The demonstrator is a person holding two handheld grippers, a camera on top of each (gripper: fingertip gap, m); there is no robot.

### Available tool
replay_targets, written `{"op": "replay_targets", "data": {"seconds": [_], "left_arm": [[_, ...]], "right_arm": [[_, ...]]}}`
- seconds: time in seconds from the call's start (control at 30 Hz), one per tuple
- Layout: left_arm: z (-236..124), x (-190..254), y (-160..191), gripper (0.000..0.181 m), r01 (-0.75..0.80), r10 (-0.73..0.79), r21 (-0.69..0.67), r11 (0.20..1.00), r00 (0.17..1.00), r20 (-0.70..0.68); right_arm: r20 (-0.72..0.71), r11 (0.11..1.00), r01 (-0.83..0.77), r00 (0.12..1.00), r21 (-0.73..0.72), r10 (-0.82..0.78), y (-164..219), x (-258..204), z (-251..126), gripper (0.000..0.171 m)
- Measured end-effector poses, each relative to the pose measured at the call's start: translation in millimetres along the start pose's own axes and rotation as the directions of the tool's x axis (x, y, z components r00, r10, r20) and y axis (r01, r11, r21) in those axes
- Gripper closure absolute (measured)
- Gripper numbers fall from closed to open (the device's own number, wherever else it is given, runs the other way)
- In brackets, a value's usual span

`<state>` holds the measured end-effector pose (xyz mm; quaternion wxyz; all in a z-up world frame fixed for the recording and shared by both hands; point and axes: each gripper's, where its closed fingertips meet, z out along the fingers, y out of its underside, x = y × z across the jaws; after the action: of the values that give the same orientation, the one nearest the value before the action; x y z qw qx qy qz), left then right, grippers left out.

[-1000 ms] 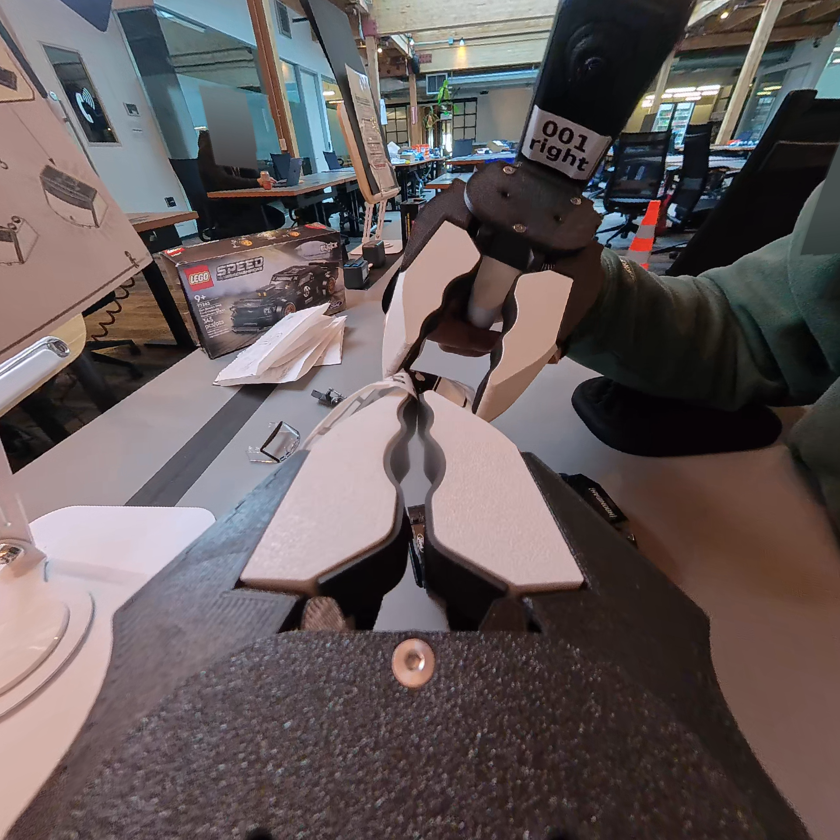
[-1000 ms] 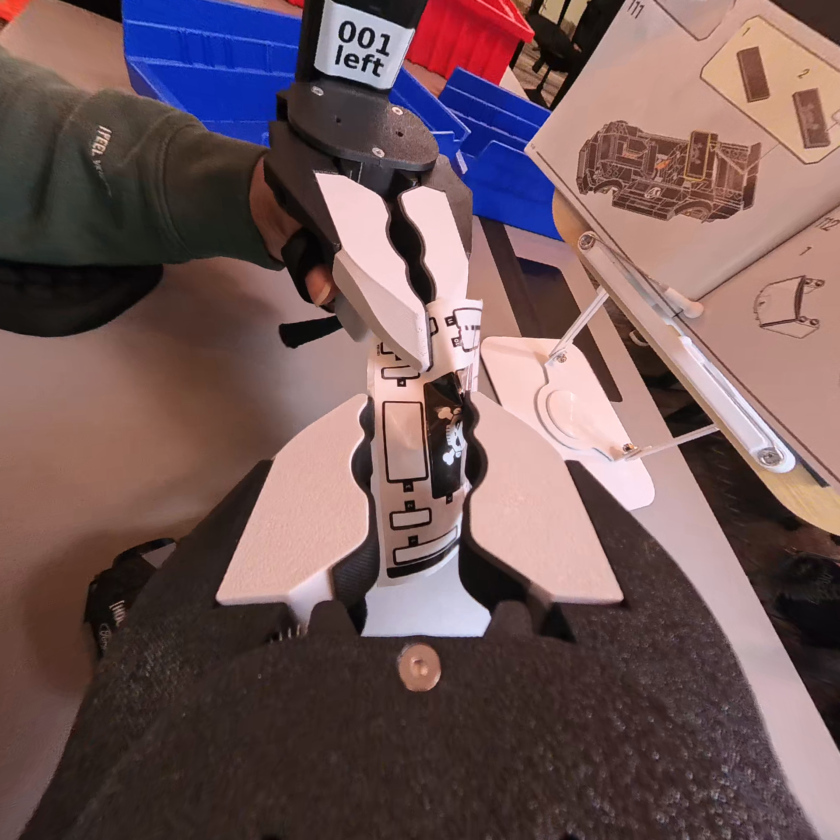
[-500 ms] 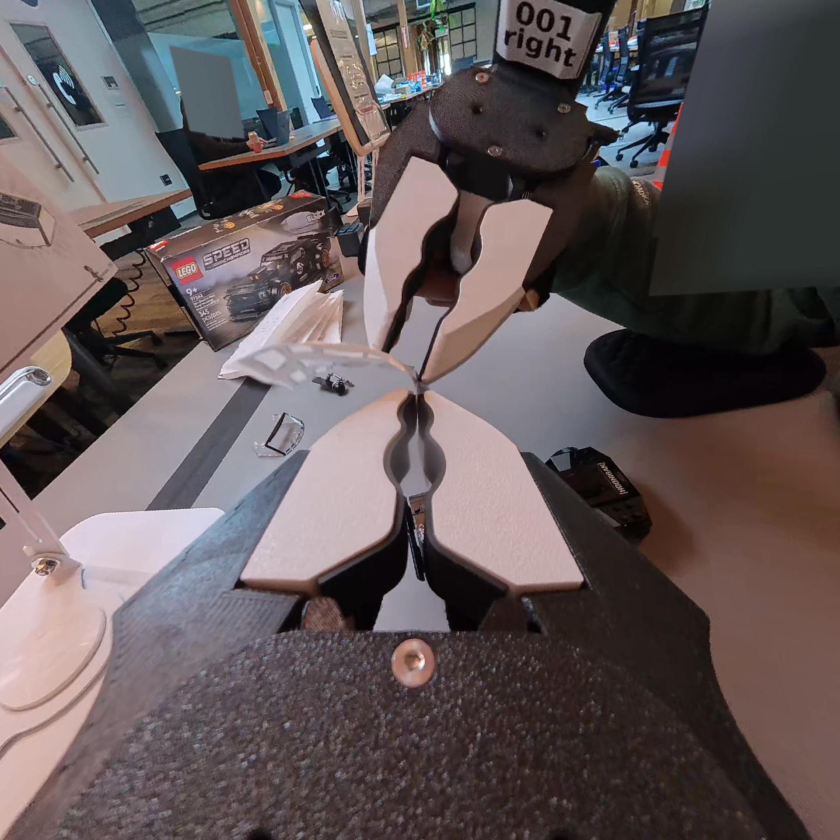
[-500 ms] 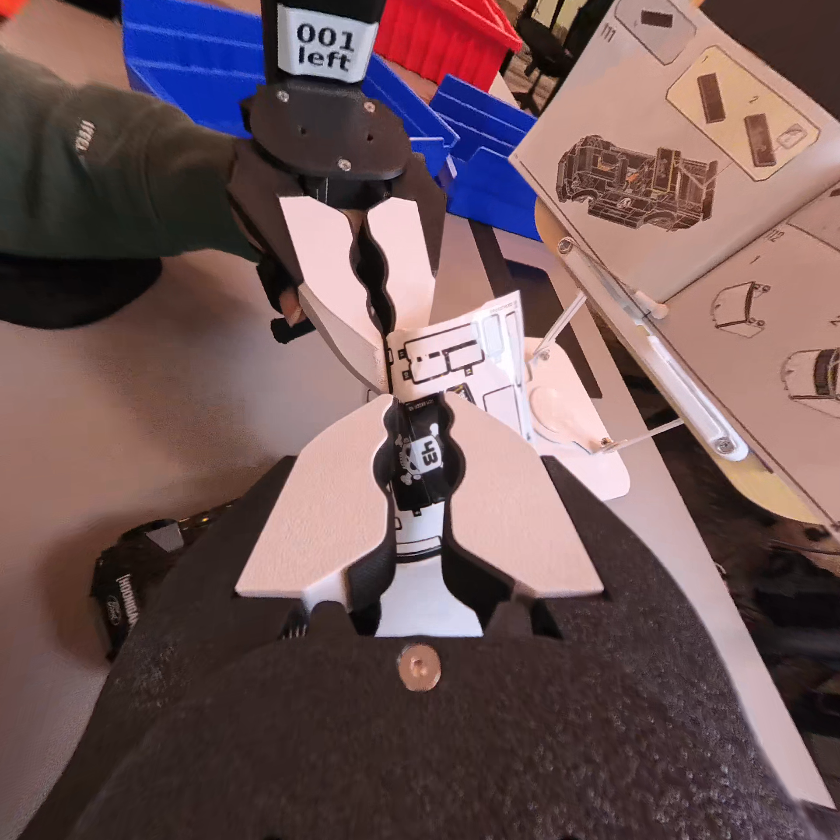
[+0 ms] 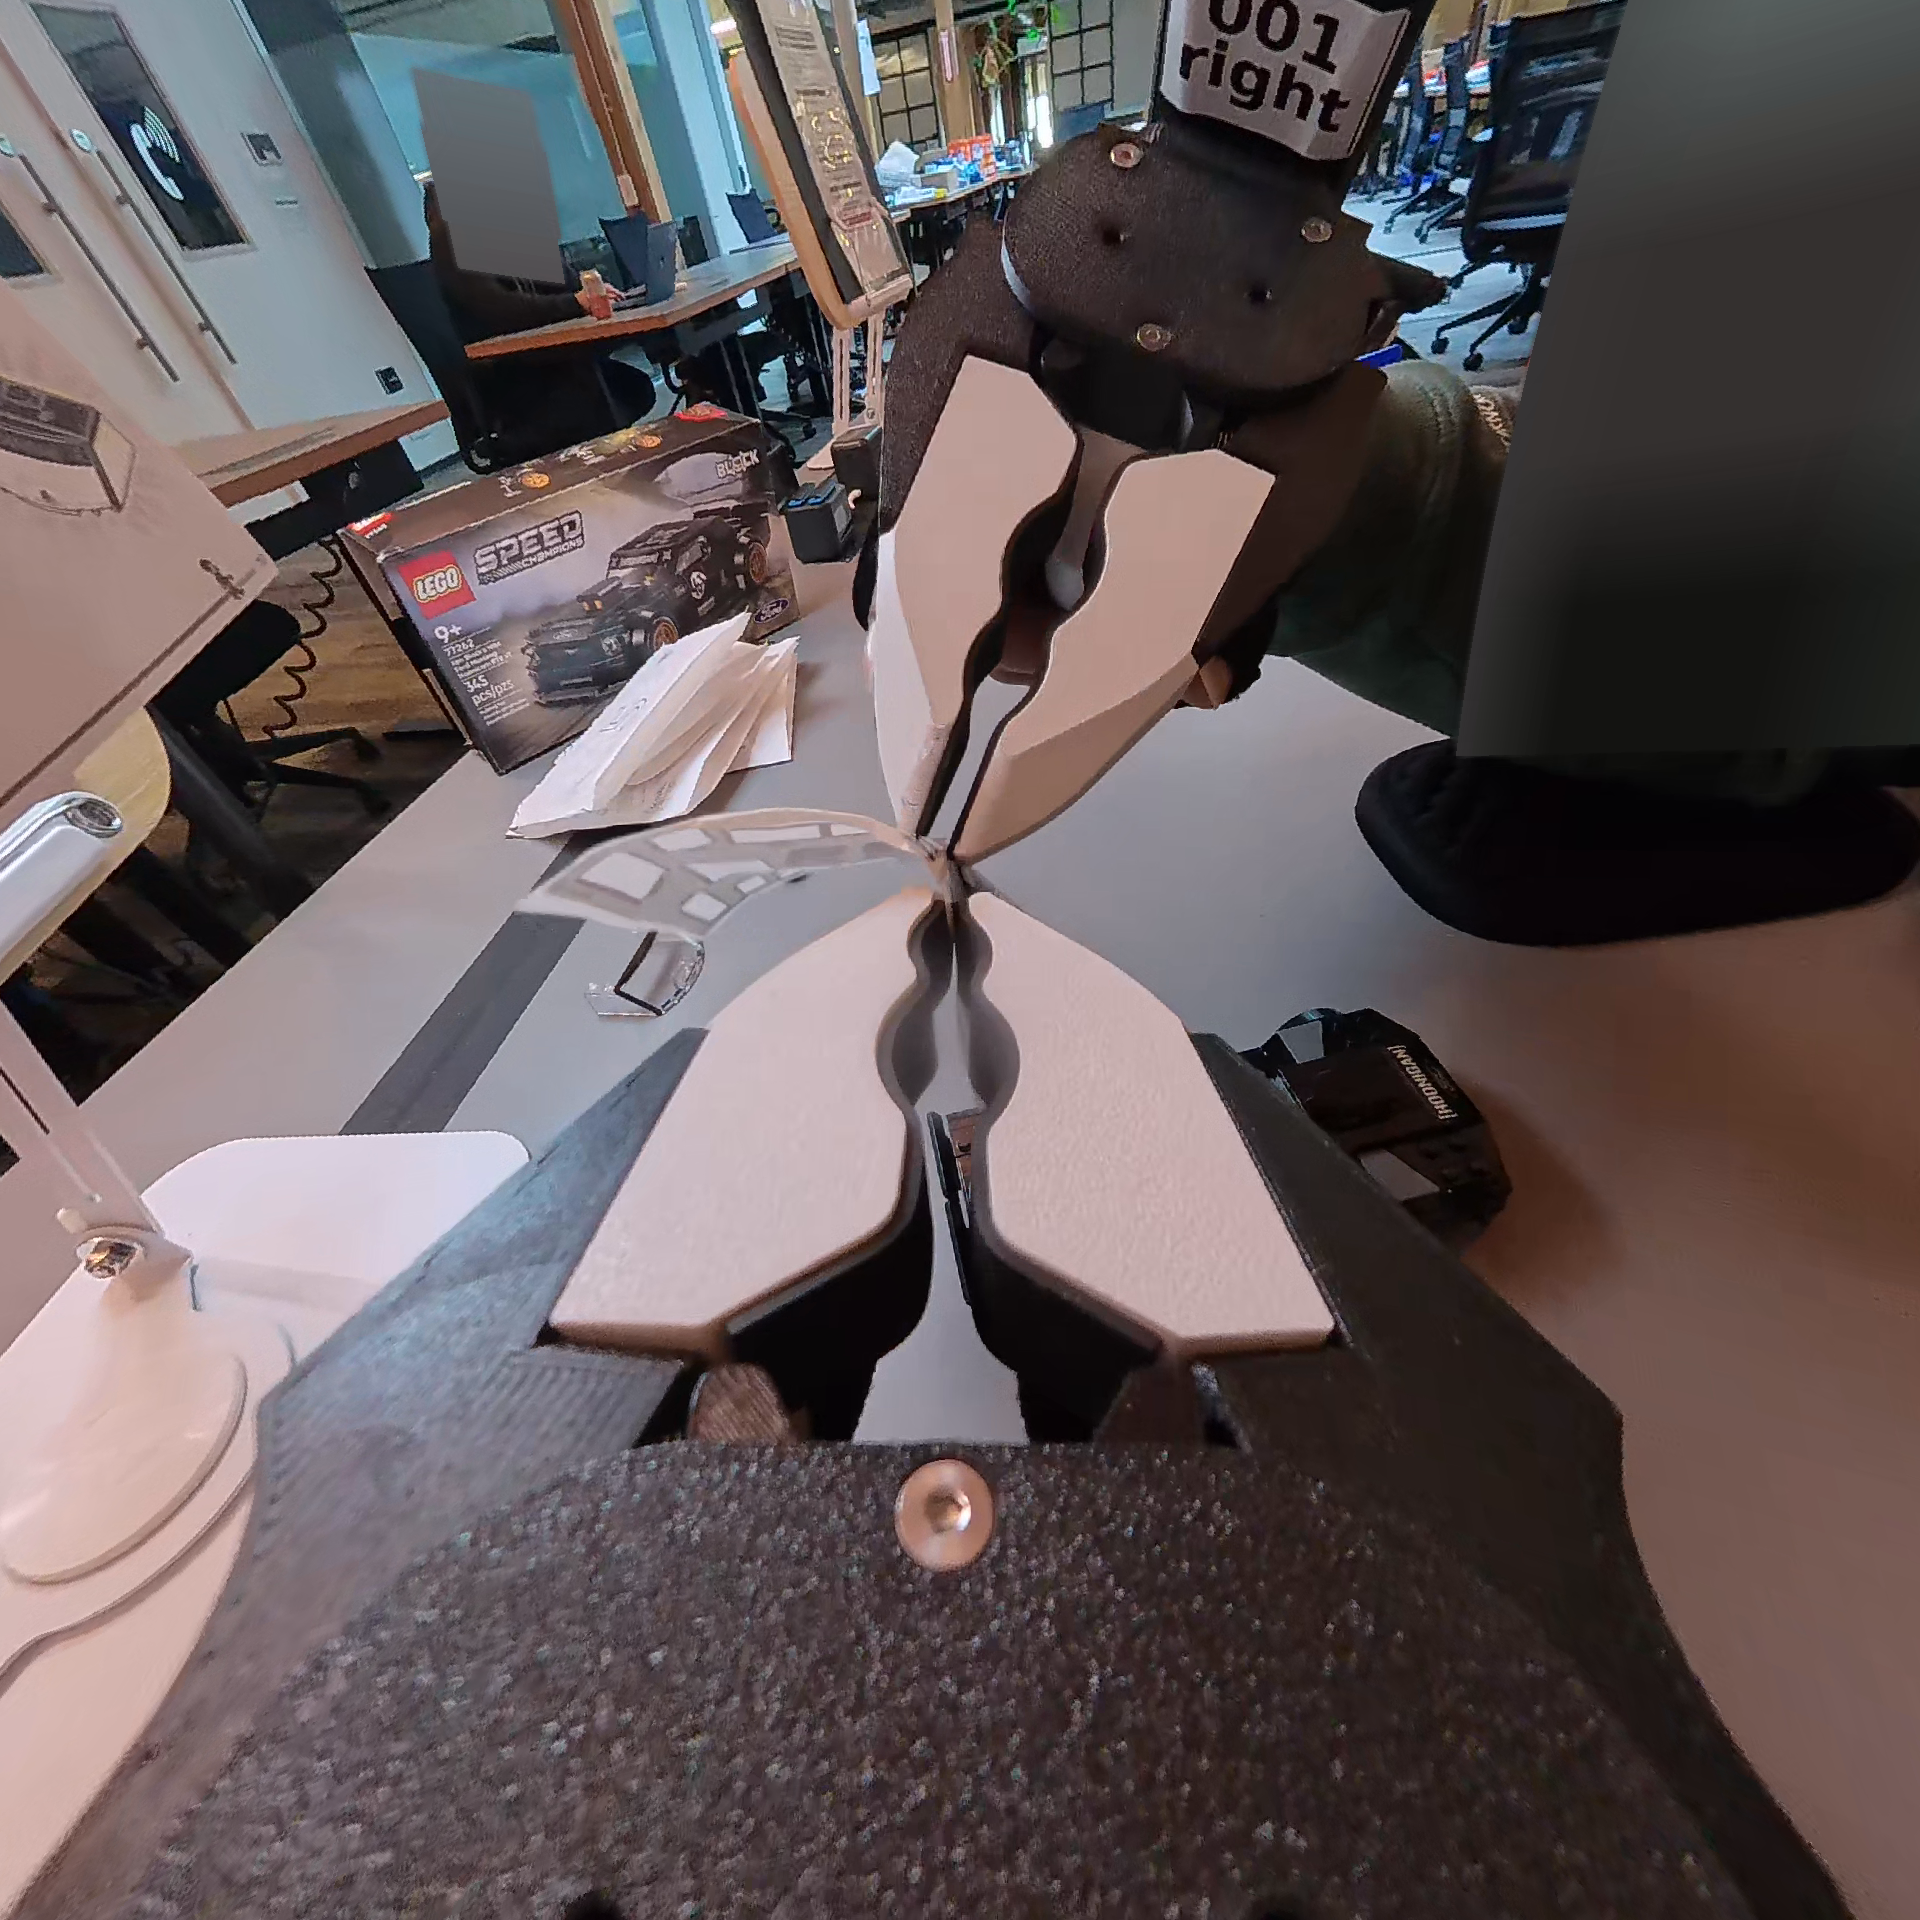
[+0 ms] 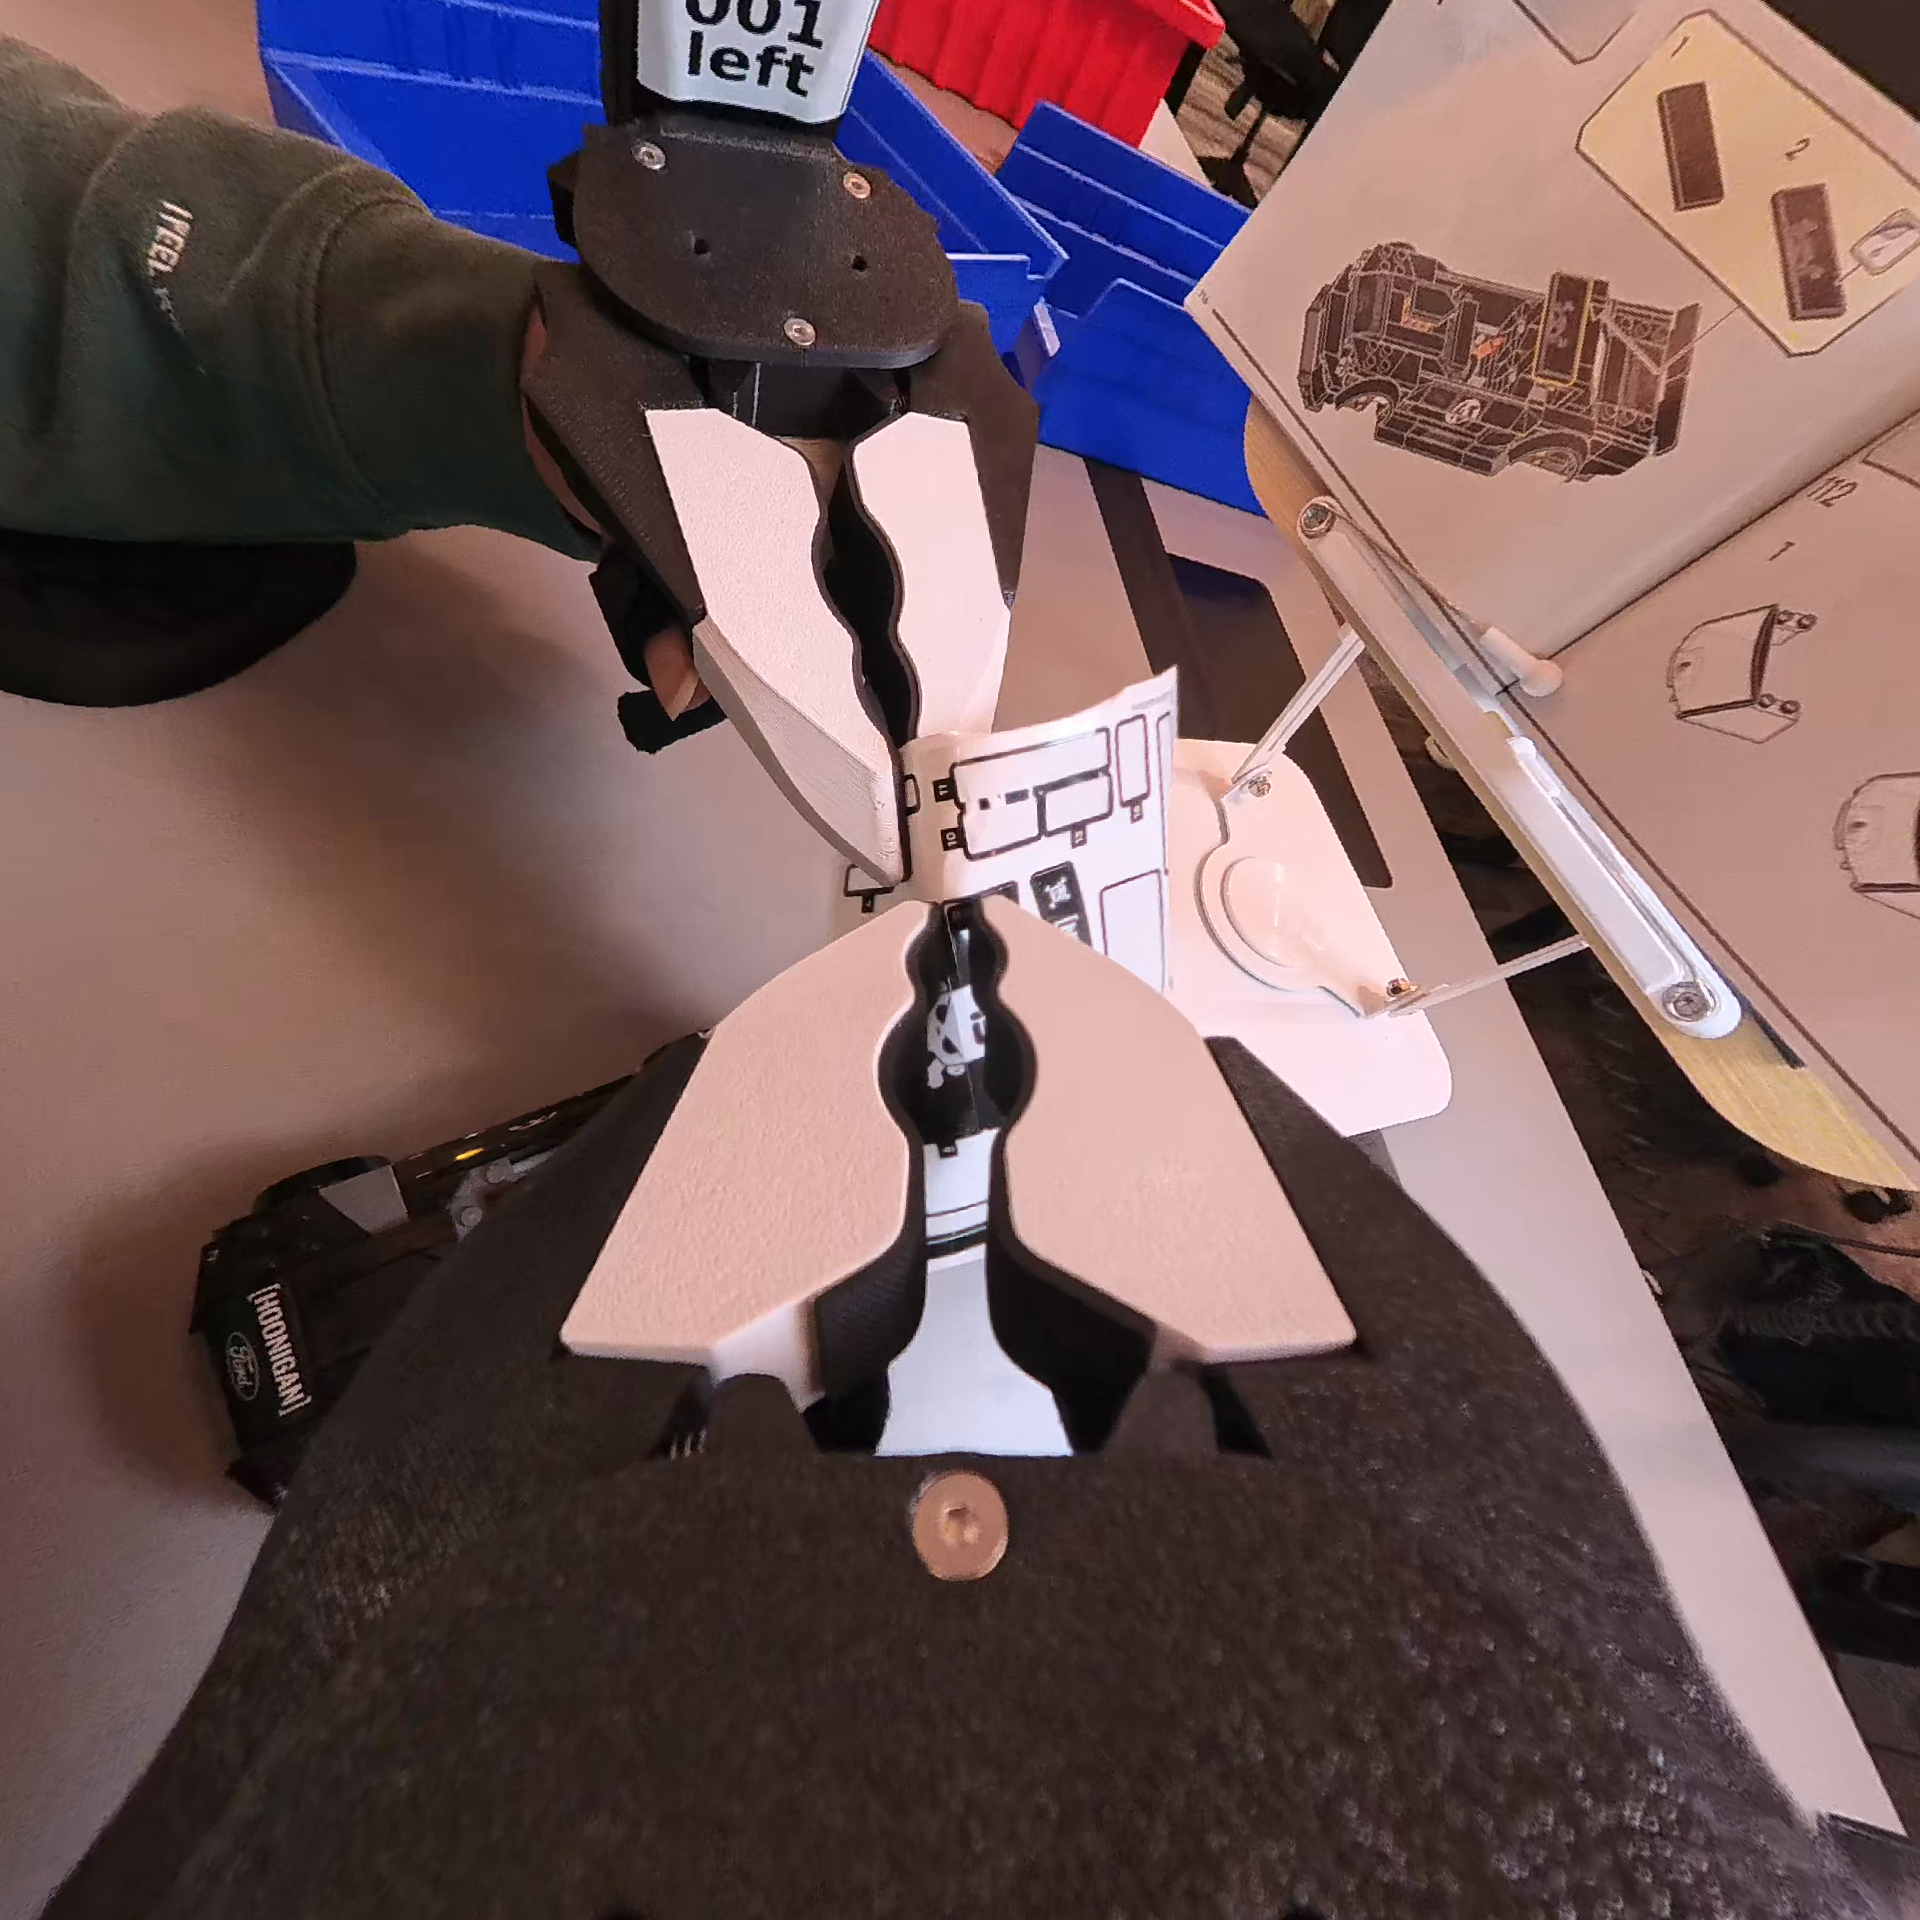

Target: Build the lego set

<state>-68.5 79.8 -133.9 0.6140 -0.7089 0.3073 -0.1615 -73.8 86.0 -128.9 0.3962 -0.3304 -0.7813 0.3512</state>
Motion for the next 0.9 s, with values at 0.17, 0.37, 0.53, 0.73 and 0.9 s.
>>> {"op": "replay_targets", "data": {"seconds": [0.17, 0.37, 0.53, 0.73, 0.9], "left_arm": [[0.3, -0.1, 1.2, 0.181, -0.003, 0.003, -0.008, 1.000, 1.000, 0.002], [0.0, -1.1, 2.0, 0.181, -0.005, 0.005, -0.012, 1.000, 1.000, 0.009], [1.3, -1.6, 6.0, 0.181, -0.019, 0.019, -0.035, 0.999, 1.000, 0.018], [1.0, -4.1, 9.5, 0.181, -0.015, 0.016, -0.043, 0.999, 1.000, 0.025], [-1.6, -14.1, 16.5, 0.181, 0.097, -0.097, 0.001, 0.995, 0.995, 0.020]], "right_arm": [[0.002, 1.000, -0.006, 1.000, -0.001, 0.006, 1.1, 0.1, 0.9, 0.167], [0.012, 0.999, -0.039, 0.999, 0.008, 0.039, 1.4, 1.3, 0.7, 0.170], [0.017, 0.997, -0.074, 0.997, -0.001, 0.074, 5.8, 2.6, 4.1, 0.171], [0.011, 0.996, -0.092, 0.996, 0.012, 0.092, 7.3, 7.2, 2.5, 0.171], [-0.013, 0.986, -0.160, 0.987, 0.053, 0.161, 9.1, 20.4, -3.0, 0.171]]}}
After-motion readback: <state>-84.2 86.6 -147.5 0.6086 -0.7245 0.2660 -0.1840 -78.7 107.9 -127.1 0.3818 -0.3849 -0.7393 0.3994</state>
